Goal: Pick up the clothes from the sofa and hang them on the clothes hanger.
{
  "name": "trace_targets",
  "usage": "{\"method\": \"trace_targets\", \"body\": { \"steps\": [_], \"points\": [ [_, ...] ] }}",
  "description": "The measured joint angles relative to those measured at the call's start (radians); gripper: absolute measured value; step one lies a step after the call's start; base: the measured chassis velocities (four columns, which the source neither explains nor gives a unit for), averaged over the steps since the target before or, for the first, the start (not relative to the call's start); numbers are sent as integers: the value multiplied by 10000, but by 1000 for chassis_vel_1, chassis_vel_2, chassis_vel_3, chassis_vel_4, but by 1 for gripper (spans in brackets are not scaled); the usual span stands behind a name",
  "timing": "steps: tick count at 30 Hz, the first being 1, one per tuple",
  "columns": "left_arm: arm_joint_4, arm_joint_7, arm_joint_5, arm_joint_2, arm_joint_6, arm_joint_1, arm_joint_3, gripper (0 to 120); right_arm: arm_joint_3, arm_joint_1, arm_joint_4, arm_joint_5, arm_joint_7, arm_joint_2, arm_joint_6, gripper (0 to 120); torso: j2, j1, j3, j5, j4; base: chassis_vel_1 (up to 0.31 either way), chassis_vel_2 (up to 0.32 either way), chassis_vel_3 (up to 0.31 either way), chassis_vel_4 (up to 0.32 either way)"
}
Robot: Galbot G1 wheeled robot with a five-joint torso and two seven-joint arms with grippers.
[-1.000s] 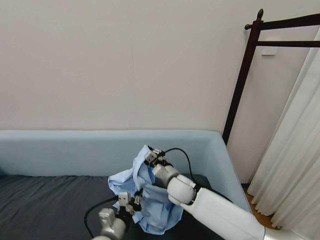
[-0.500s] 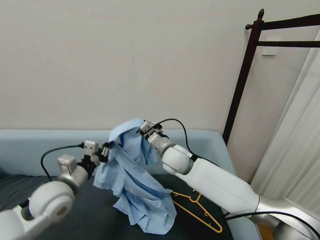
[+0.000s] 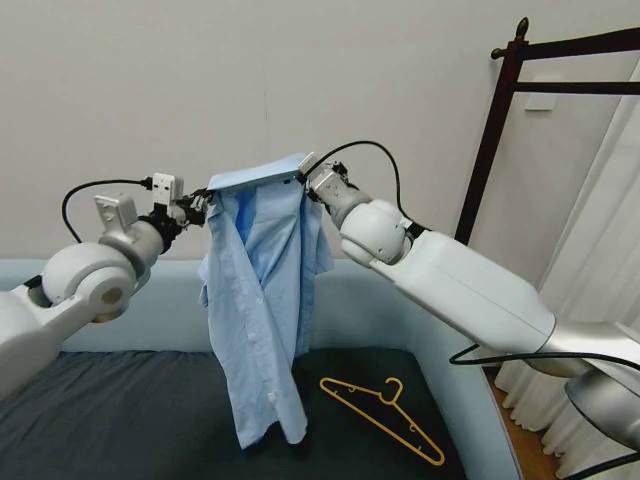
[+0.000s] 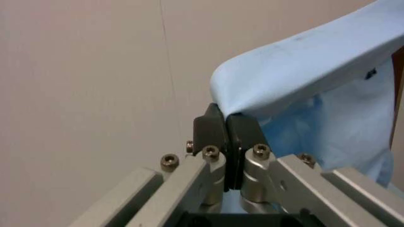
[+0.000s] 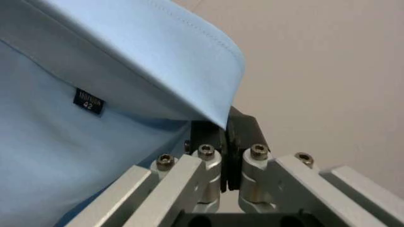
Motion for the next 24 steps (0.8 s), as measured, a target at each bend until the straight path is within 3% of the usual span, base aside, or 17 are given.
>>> {"method": "trace_targets", "body": {
  "steps": [6, 12, 15, 17, 18, 19, 21, 24],
  "points": [
    [-107, -14, 85, 42, -26, 122, -43, 0, 58, 82, 299, 79, -171, -358, -134, 0, 0, -1, 0, -4, 13, 0, 0, 0, 0],
    [-1075, -66, 180, 654, 50, 320, -616, 0, 103, 315, 1471, 363, -544, -1088, -492, 0, 0, -1, 0, -2, 9, 0, 0, 0, 0],
    [-2229, -247, -8, 1352, 279, 977, -1716, 0, 291, 366, 2415, 411, -586, -1616, -581, 0, 0, -1, -2, -1, 8, 0, 0, 0, 0],
    [-3023, -276, -134, 1980, 407, 1994, -3174, 0, 333, 384, 3059, 520, -681, -2005, -576, 0, 0, -2, -3, -2, 9, 0, 0, 0, 0],
    [-3023, -276, -134, 1980, 407, 1994, -3174, 0, 333, 384, 3059, 520, -681, -2005, -576, 0, 0, -2, -3, -2, 9, 0, 0, 0, 0],
    [-3510, -274, -184, 2465, 432, 2880, -4137, 0, 368, 411, 3588, 663, -789, -2363, -572, 0, 2, -3, -4, -1, 13, 0, 0, 0, 0],
    [-4213, -272, -327, 3339, 385, 4032, -5190, 0, 471, 423, 4328, 883, -891, -2940, -569, 0, 2, -4, -5, -7, 19, 0, 0, 0, 0],
    [-4716, -273, -426, 3888, 292, 4452, -5581, 0, 644, 401, 4847, 938, -1022, -3427, -569, 0, 3, -5, -6, -2, 17, 0, 0, 0, 0]
  ]
}}
